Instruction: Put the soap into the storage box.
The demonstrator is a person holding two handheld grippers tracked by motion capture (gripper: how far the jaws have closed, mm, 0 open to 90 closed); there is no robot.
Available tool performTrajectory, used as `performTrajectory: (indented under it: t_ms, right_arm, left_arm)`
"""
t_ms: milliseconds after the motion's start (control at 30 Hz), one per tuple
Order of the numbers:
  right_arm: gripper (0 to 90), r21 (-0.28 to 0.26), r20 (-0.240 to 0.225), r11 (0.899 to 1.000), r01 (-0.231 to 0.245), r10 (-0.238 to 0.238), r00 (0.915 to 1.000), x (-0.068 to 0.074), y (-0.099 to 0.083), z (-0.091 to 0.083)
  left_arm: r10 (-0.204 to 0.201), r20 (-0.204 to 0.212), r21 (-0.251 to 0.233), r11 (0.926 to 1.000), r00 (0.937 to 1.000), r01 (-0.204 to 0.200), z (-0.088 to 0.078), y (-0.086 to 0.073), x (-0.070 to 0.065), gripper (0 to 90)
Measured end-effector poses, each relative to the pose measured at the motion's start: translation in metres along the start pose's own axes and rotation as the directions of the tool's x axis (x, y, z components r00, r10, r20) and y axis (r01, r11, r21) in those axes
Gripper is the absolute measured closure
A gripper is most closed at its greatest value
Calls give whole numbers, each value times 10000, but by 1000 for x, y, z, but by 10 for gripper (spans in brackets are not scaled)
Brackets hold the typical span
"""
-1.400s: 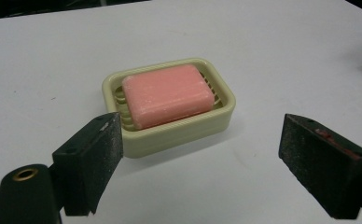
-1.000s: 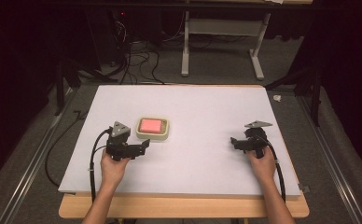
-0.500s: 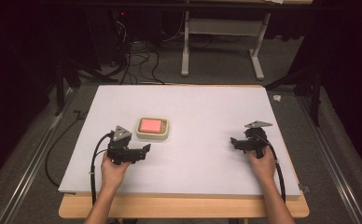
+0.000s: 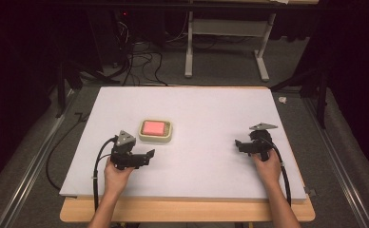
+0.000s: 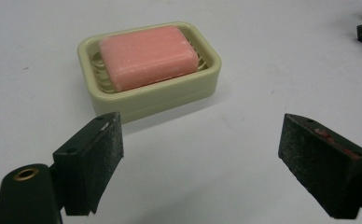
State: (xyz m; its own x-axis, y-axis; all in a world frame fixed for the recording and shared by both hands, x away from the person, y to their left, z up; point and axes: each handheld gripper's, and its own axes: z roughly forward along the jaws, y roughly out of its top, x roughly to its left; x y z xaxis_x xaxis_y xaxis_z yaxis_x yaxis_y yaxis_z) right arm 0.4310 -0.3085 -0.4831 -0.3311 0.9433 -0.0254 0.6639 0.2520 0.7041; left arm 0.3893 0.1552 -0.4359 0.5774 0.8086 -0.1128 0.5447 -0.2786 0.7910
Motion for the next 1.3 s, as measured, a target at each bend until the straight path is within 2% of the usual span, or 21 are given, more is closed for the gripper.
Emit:
performTrajectory:
  t_ms: [233, 600, 1067, 1300]
  right_arm:
    - [149, -14, 8, 10000, -1, 1, 10000, 0, 0, 0]
    - [149, 2, 3, 10000, 2, -2, 10000, 0, 0, 0]
    - [149, 2, 6, 10000, 1, -1, 10000, 0, 0, 0]
    - [149, 1, 8, 10000, 6, -6, 10000, 0, 0, 0]
  left_arm:
    - [99, 147, 176, 9998, 9998, -101, 7, -2, -3, 147]
    - [29, 284, 404, 9992, 9996, -40, 18, -9, -6, 149]
    - [231, 499, 805, 9964, 9985, -271, 34, -11, -14, 151]
    - [259, 472, 956, 9950, 9986, -303, 41, -13, -16, 151]
